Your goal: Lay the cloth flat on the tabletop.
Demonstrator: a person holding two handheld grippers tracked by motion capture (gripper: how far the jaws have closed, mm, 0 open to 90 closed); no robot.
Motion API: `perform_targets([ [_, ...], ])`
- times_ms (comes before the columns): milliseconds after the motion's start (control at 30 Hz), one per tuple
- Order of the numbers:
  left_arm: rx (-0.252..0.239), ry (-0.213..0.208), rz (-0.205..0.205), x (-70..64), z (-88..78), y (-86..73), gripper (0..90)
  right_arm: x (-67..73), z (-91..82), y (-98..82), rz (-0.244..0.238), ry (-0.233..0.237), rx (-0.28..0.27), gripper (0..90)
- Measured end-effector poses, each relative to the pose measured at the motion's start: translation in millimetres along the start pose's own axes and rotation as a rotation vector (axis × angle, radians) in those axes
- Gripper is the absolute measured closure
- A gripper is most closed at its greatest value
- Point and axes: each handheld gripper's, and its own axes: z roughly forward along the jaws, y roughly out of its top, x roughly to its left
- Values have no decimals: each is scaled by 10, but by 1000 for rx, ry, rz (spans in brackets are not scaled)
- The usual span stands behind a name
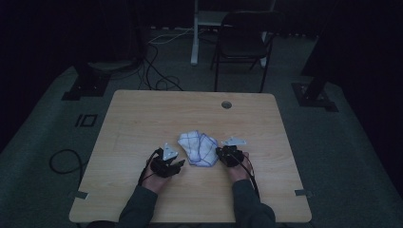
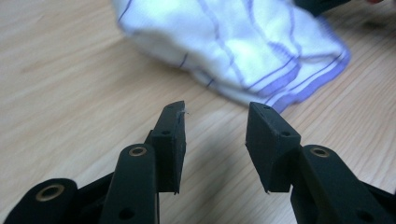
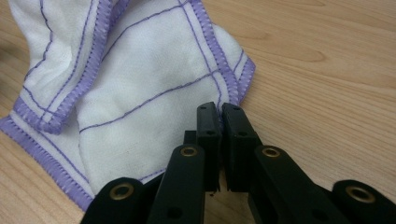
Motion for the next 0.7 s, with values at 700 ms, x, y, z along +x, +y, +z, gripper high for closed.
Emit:
perform_targets([
  [700, 26, -43, 108, -323, 302, 266, 515, 14, 0, -11, 1, -10, -6, 873],
])
